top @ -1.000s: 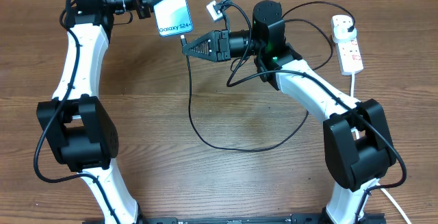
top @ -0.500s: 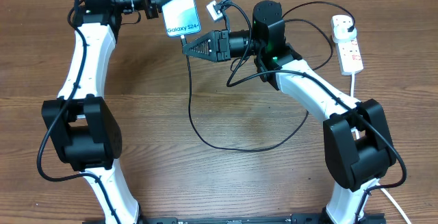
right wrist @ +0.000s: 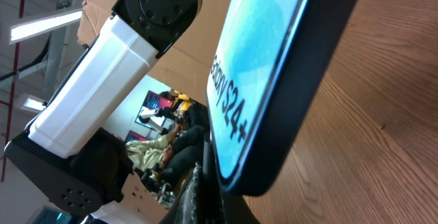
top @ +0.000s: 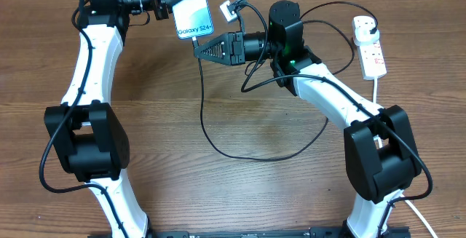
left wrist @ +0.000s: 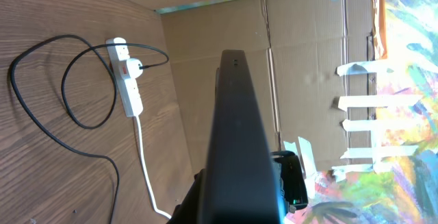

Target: Plug charger to phone and switch on socket

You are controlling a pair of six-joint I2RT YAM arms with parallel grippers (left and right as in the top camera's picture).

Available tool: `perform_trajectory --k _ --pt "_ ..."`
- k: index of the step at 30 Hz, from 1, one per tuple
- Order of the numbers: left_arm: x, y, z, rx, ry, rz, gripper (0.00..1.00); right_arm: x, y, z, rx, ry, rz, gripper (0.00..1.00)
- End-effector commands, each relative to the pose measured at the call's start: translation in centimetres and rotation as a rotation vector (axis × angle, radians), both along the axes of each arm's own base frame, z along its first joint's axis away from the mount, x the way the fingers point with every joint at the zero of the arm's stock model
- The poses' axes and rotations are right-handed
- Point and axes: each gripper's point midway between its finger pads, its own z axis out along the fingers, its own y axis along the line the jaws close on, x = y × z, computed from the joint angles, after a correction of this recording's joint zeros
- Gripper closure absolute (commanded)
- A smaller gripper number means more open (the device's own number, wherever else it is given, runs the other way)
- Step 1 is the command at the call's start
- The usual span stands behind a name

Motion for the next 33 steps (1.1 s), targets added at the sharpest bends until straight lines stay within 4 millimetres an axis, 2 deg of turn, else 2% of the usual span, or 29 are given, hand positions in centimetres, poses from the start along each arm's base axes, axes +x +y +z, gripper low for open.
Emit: perform_trajectory --k 1,22,33 --pt "-0.3 -0.1 1.3 -0.002 -0.026 -0.005 0.96 0.9 -0.6 0.4 0.006 -0.024 -0.028 0.96" --pt "0.2 0.0 1.2 0.006 -0.022 0.029 0.95 1.2 -0.9 0.3 0.003 -0.012 -0.04 0.96" --pt "0.5 0.0 2.3 -0.002 -0.075 0.029 0.96 1.2 -0.9 0.3 0.002 -0.011 -0.04 0.96"
